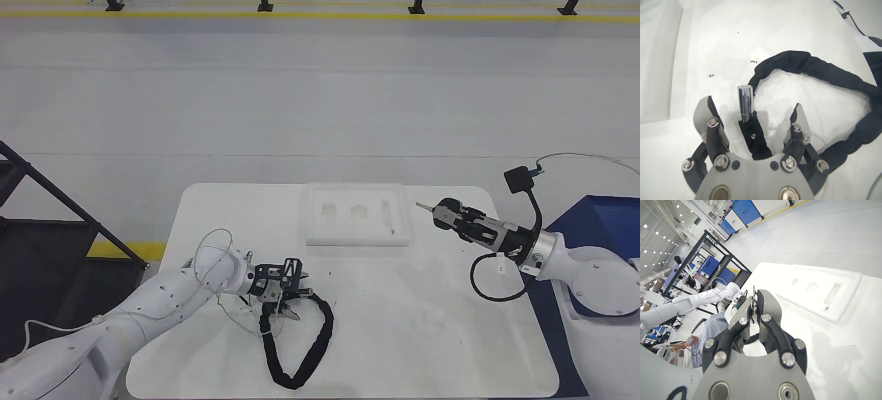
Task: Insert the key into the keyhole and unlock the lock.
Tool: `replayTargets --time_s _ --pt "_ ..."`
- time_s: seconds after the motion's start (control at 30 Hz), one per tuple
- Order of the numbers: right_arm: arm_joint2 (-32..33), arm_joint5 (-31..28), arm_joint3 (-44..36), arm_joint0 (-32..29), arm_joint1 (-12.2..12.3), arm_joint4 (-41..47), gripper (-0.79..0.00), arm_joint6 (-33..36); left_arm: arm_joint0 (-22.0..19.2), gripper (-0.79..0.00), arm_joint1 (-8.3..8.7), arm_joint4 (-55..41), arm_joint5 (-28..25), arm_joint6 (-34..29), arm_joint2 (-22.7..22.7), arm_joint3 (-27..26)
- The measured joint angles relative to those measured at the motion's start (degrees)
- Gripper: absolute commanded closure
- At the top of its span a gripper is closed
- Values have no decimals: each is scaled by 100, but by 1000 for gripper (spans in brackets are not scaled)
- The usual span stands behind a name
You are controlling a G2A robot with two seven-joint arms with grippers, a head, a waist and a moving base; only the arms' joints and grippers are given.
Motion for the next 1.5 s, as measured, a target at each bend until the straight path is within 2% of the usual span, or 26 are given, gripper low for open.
replayTargets --time_s 0.07,0.17,0.23,0.27,0.5,0.73,0.93,1.1,1.27,1.5 --pt "0 0 0 0 0 0 0 0 2 -206 -34 34 -27 24 -11 64" --pt "0 0 0 0 0 0 0 0 5 -182 -83 95 -41 33 -24 147" --pt "0 0 0 0 0 0 0 0 9 -43 -114 121 -34 22 -35 192" --pt "0 0 0 0 0 0 0 0 10 0 -134 133 -29 19 -45 219" --pt "0 0 0 0 0 0 0 0 -8 0 -191 146 -15 119 -173 238" --pt "0 0 0 0 0 0 0 0 -1 0 -59 -5 -135 305 -503 -166" --pt "0 0 0 0 0 0 0 0 60 0 149 -310 -264 145 -966 -839" --pt "-169 87 -115 -30 16 -223 0 220 76 0 272 -654 -254 -452 -1383 -1634" --pt "-438 237 -277 78 46 -266 0 706 90 0 257 -975 -165 -1007 -1580 -2332" --pt "-544 468 -445 161 89 218 0 1237 59 0 165 -1104 119 -1308 -1718 -2823"
